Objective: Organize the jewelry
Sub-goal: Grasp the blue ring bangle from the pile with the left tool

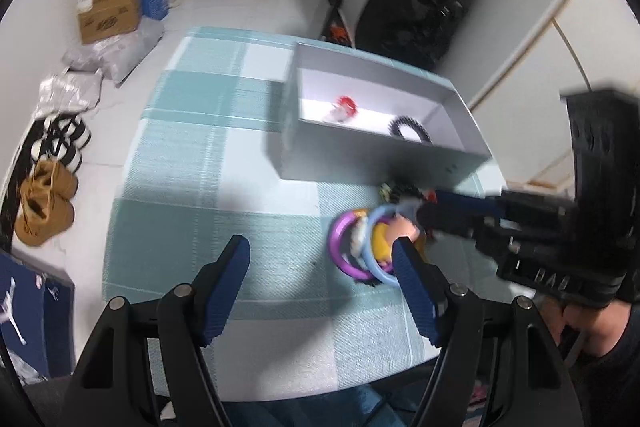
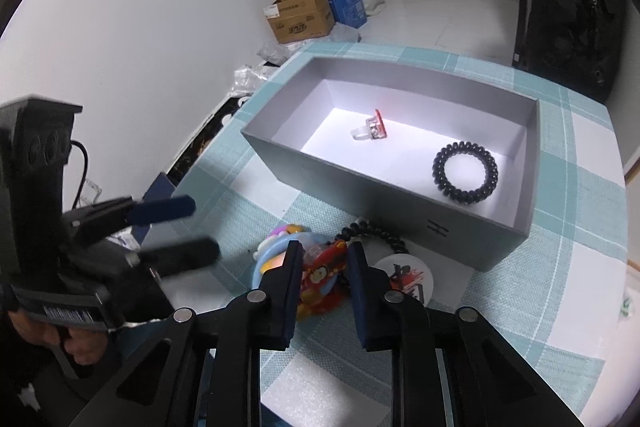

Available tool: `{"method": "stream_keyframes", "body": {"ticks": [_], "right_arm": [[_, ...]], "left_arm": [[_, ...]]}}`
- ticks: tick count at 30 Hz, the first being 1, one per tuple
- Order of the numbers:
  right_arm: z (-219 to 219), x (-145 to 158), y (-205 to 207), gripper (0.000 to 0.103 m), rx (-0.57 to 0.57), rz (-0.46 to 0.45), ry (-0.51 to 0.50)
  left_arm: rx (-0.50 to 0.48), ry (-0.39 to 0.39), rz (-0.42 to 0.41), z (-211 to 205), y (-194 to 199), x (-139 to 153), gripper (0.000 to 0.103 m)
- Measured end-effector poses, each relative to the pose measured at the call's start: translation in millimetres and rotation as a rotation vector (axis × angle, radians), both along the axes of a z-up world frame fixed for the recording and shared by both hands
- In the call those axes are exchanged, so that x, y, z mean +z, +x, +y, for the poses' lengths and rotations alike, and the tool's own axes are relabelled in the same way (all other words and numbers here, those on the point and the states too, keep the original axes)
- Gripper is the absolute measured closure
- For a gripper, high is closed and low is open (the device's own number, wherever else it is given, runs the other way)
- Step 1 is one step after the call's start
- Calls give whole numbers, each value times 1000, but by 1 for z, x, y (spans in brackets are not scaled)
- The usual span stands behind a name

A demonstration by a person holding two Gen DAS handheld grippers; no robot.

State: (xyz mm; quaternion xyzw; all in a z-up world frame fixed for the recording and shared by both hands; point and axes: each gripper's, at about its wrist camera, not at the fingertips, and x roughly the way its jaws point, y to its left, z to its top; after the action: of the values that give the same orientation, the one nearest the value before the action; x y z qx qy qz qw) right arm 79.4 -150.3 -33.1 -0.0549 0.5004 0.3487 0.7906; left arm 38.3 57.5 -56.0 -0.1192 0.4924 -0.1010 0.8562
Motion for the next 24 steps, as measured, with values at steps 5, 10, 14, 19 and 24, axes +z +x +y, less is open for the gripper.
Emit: {"method": "stream_keyframes", "body": {"ticks": [5, 10, 14, 19, 24], "right_arm": [[-7, 11, -2, 82, -13, -21, 29], [-17, 18, -2, 82, -51, -26, 42], [-33, 24, 3, 82, -97, -27, 67], [-50, 29, 5, 82, -140, -26, 84], [-59, 33, 3, 82, -149, -33, 96]], "left_arm": [[-94, 73, -24, -26, -5, -1, 34], [-113, 98, -15, -40, -1, -5, 34], [-128, 121, -8, -49, 3, -8, 34], [-136, 157, 14, -57, 6, -14, 34], [-133, 189, 23, -58, 9, -17, 34]]}}
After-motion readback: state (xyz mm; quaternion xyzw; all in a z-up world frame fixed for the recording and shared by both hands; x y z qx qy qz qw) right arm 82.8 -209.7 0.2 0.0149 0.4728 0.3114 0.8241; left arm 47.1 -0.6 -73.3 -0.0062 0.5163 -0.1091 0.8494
